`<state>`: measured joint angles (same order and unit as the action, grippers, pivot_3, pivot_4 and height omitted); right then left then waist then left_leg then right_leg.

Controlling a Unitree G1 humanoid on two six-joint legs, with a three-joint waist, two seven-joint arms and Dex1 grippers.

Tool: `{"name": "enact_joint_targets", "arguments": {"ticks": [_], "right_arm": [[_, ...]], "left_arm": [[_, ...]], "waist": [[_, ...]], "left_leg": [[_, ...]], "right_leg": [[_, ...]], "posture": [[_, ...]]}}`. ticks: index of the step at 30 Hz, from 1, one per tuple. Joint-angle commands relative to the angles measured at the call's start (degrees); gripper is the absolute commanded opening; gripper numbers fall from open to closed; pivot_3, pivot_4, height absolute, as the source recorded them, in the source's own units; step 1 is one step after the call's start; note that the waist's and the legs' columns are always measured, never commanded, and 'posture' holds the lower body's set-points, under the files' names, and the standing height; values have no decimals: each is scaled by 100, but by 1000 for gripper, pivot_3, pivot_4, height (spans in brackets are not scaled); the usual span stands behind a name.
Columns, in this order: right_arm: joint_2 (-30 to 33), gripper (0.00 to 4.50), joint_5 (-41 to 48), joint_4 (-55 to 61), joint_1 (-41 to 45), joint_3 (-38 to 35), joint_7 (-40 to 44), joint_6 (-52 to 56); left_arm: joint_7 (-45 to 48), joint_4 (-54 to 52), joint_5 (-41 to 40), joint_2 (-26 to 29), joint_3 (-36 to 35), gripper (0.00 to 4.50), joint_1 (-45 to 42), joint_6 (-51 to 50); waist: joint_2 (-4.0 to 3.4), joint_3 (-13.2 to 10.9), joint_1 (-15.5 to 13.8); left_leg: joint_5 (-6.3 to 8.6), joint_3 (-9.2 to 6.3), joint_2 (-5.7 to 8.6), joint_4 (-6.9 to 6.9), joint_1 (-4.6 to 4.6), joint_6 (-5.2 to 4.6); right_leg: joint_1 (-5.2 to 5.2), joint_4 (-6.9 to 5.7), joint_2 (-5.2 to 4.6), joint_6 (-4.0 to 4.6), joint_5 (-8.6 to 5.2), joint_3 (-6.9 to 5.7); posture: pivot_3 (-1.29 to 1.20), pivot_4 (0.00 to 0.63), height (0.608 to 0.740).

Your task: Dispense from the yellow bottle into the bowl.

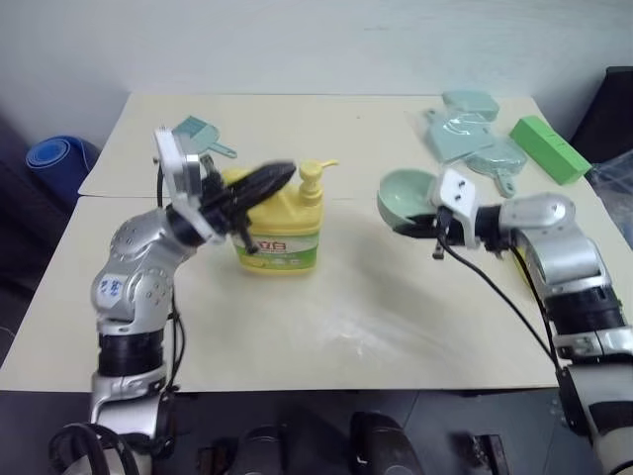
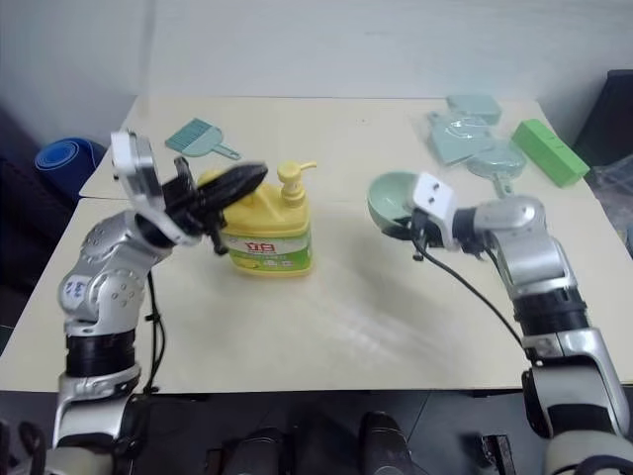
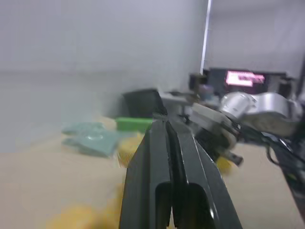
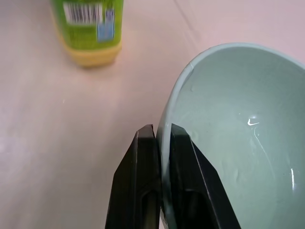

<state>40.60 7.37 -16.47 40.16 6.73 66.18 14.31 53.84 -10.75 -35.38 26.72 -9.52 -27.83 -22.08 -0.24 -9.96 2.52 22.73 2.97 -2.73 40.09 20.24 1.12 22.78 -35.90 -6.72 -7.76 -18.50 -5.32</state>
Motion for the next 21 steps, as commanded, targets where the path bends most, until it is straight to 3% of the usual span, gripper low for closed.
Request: {"name": "enact_joint_targets", "arguments": {"ticks": [1,6,8,12,18,21], "right_arm": [[201,0,-209,-245,-625,-109,-97,-1027],[123,0,-385,-513,-1389,-118,-358,-1913],[2,0,-206,-514,-1559,-253,-434,-2002],[167,1123,-280,-451,-2089,-507,-726,-2871],[202,2997,1319,1099,-3305,-1469,-235,-2408],[114,3978,1875,1950,-4327,-1939,-258,-2154]], "left_arm": [[625,-460,295,394,195,76,874,560],[499,-501,310,408,223,76,1747,604],[470,-500,481,384,295,441,1956,813],[215,-290,751,278,199,1421,2505,1176],[41,86,1428,557,-62,3086,3234,1996],[13,394,1917,669,-169,3974,3740,2980]], "waist": [[0,0,6],[1,-8,-86],[1,-8,-104],[0,-8,-132],[0,-8,-156],[0,-8,-234]], "left_leg": [[0,1,0,1,0,0],[-4,11,-2,26,1,6],[-5,12,-4,36,-9,7],[-5,6,-5,37,-9,7],[-5,7,-6,22,-8,7],[-5,11,-6,17,-15,7]], "right_leg": [[0,2,-1,0,0,1],[-9,6,-1,0,0,13],[-20,0,-1,0,0,20],[-23,0,-1,0,0,16],[-18,5,0,0,0,12],[-21,8,1,0,0,16]], "posture": [[0,150,740],[0,150,740],[0,150,740],[0,150,740],[0,150,740],[0,150,740]]}}
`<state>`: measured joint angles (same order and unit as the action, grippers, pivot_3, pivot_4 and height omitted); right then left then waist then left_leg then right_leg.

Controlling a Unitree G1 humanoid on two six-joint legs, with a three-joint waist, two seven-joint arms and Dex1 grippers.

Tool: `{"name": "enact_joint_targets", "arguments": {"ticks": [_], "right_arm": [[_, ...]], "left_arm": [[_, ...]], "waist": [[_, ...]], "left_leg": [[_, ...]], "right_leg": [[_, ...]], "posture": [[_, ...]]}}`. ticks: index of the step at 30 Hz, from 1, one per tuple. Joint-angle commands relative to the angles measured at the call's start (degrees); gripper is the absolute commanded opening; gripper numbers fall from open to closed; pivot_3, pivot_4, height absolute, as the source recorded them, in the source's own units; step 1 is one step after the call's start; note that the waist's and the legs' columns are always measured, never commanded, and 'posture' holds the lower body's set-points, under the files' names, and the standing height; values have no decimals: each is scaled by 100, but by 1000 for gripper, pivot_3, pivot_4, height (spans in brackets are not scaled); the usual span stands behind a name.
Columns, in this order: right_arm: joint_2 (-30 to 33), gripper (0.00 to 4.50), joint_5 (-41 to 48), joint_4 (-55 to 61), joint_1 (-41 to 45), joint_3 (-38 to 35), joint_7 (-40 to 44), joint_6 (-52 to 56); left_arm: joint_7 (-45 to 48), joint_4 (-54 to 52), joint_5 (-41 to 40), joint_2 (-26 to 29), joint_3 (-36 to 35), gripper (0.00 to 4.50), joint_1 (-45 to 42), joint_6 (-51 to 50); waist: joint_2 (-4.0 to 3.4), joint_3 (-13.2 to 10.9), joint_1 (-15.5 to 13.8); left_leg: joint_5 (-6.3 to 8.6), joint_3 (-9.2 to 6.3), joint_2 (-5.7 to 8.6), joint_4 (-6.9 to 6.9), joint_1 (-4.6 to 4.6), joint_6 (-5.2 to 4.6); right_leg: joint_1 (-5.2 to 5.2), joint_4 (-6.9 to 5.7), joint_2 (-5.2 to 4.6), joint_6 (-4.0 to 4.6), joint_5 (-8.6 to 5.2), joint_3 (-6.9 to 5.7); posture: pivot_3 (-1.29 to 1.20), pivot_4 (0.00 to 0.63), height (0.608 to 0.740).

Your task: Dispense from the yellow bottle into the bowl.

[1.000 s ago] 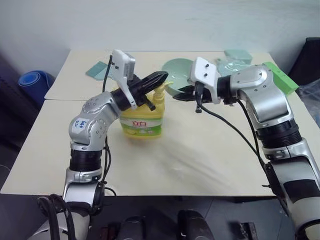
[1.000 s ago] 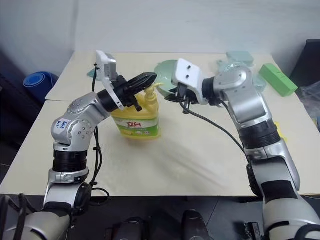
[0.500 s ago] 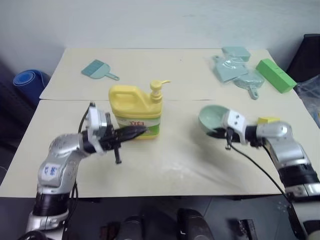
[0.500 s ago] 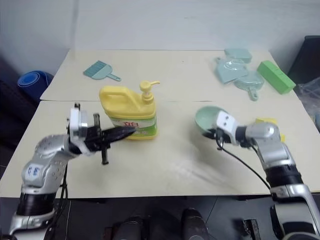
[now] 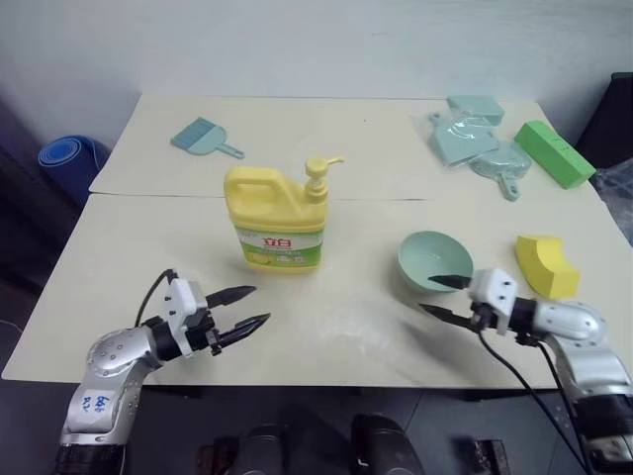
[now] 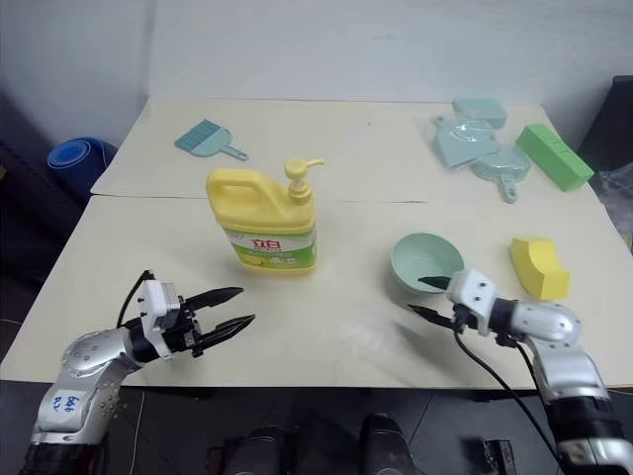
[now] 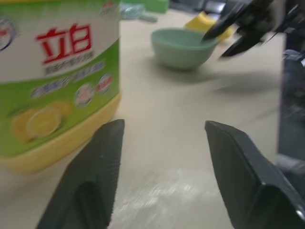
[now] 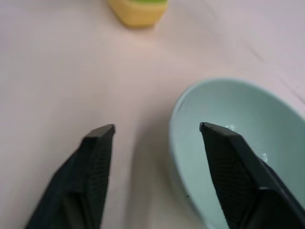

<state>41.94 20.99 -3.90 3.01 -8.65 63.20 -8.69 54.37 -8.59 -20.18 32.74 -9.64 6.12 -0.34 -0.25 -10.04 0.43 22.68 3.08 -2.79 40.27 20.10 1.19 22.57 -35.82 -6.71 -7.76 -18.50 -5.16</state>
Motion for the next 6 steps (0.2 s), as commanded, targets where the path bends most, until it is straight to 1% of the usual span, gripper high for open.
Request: {"name": "enact_joint_targets", "arguments": {"ticks": [1,2,3,6], "right_arm": [[-36,4318,561,886,-899,-491,40,122],[-35,4499,605,1067,-1187,-555,40,160],[-36,4499,537,1175,-1428,-587,63,36],[23,4499,256,1164,-1785,-553,185,-387]], "left_arm": [[-68,269,535,85,-175,4282,465,1076],[-34,336,531,70,-231,4480,589,1301],[-16,340,488,74,-295,4480,700,1405],[-109,151,427,96,-396,4480,949,1519]], "waist": [[1,0,-41],[1,0,-61],[1,0,-89],[2,0,-114]], "left_leg": [[0,5,0,-3,0,0],[0,6,1,-5,0,0],[1,7,1,-4,1,-1],[1,18,2,-3,-2,-3]], "right_leg": [[0,4,0,0,0,2],[-1,11,1,0,0,2],[-2,13,-1,0,0,3],[-6,22,0,2,0,13]], "posture": [[0,150,740],[0,150,740],[0,150,740],[0,150,740]]}}
